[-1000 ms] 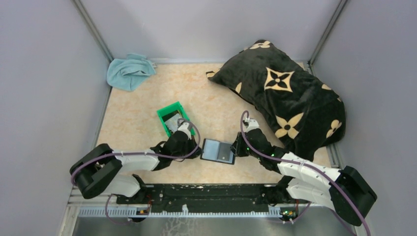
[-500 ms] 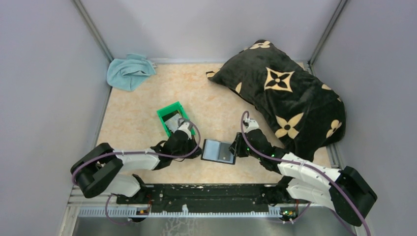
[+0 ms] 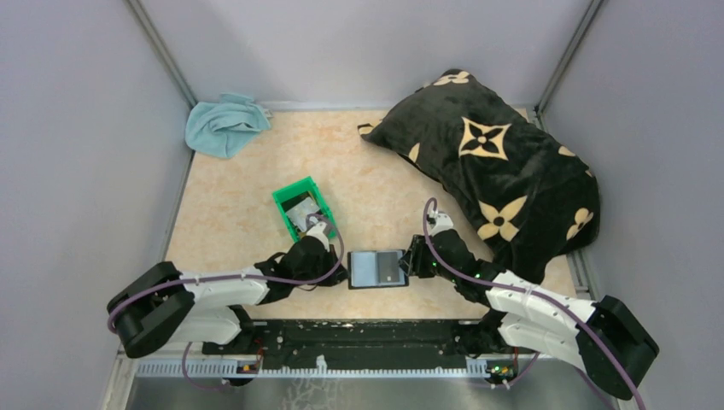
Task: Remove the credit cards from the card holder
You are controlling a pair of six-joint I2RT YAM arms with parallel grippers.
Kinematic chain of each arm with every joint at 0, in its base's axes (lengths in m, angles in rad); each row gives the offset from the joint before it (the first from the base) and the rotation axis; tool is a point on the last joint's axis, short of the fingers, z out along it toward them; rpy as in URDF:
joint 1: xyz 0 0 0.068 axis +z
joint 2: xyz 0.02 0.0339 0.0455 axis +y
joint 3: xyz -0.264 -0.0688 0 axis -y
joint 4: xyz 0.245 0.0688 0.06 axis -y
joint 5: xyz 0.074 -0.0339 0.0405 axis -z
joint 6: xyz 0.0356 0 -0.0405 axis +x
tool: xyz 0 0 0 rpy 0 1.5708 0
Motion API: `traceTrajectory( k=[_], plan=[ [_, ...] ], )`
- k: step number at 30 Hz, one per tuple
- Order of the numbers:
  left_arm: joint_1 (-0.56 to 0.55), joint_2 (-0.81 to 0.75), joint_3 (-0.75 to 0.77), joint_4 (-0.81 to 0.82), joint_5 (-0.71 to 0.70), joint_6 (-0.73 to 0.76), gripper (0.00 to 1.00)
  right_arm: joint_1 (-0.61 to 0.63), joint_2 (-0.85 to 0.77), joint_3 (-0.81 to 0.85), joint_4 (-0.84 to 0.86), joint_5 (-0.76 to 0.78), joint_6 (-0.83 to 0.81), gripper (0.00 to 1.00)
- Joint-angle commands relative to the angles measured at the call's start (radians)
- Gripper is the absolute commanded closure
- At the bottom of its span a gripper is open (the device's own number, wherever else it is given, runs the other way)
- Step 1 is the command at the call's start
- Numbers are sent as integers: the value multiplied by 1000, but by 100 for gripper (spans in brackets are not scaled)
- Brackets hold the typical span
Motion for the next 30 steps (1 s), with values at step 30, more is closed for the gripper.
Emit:
traceTrajectory(
  k=[30],
  plan=[
    [25,80,11,136,87,51,100,32,89,-41,192,-40,59,66]
  ],
)
